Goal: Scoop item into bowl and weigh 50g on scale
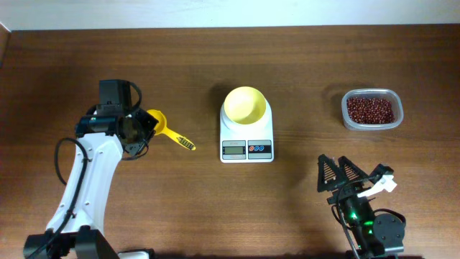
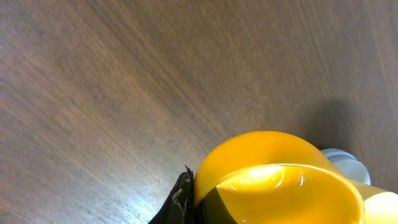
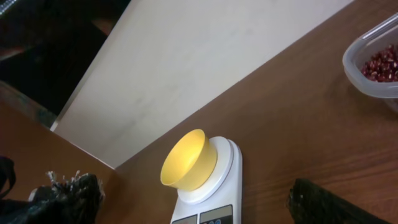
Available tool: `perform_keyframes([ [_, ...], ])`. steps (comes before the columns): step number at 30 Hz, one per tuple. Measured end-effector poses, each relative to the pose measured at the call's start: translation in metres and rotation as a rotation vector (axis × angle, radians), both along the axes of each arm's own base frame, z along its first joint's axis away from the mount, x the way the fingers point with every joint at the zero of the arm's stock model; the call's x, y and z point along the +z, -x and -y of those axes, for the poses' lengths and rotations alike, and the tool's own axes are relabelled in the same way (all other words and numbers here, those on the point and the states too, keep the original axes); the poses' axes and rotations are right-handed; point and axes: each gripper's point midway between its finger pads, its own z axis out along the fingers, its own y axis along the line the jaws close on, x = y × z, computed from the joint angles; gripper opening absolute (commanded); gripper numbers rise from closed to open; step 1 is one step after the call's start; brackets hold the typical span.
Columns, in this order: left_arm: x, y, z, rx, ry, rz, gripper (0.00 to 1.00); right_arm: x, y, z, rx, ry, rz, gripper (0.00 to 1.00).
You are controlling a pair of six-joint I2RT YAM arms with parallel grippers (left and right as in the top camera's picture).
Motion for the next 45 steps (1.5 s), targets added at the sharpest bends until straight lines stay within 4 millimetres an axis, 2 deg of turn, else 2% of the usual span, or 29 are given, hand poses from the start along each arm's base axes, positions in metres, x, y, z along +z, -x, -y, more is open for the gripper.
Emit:
perform_keyframes([
  [7,-0.001,0.005,0.008,-0.012,0.045,-0.02,0.0,-0.002,0.001,-0.008,0.047,-0.008,-0.014,0.99],
  [10,-0.002,0.009,0.013,-0.02,0.069,-0.037,0.0,0.011,0.002,-0.018,0.109,-0.035,0.025,0.99],
  [13,0.0,0.011,0.024,-0.04,0.135,-0.042,0.0,0.015,0.003,-0.03,0.183,-0.061,0.027,1.0],
  [15,0.001,0.015,0.034,-0.059,0.191,-0.054,0.0,0.017,0.002,-0.04,0.246,-0.09,0.015,0.92],
  [16,0.002,0.015,0.037,-0.064,0.207,-0.056,0.0,0.024,0.002,-0.044,0.274,-0.095,0.048,0.88],
  [18,0.004,0.017,0.046,-0.082,0.258,-0.058,0.0,0.031,0.002,-0.054,0.344,-0.103,0.062,0.87],
  [21,0.008,0.017,0.055,-0.097,0.303,-0.053,0.0,0.019,0.0,-0.068,0.415,-0.137,-0.008,0.87],
  [24,0.009,0.016,0.066,-0.107,0.318,-0.051,0.0,0.014,0.005,-0.091,0.512,-0.145,-0.028,0.83],
  [28,0.018,0.004,0.105,-0.194,0.339,0.014,0.0,0.012,0.011,-0.127,0.614,-0.153,-0.019,0.78],
  [30,0.02,0.006,0.131,-0.259,0.338,0.024,0.0,0.005,0.01,-0.142,0.624,-0.156,-0.031,0.75],
  [33,0.018,0.014,0.154,-0.321,0.304,0.018,0.0,-0.008,0.004,-0.156,0.614,-0.151,-0.072,0.7],
  [35,0.017,0.018,0.164,-0.346,0.29,0.016,0.0,-0.017,-0.004,-0.17,0.621,-0.139,-0.119,0.61],
  [38,0.016,0.017,0.162,-0.341,0.258,0.024,0.0,-0.02,-0.014,-0.185,0.629,-0.136,-0.144,0.61],
  [42,0.014,0.015,0.158,-0.329,0.23,0.028,0.0,-0.018,-0.015,-0.186,0.63,-0.139,-0.134,0.61],
  [45,0.014,0.014,0.155,-0.323,0.217,0.031,0.0,-0.016,-0.015,-0.186,0.63,-0.141,-0.128,0.54],
])
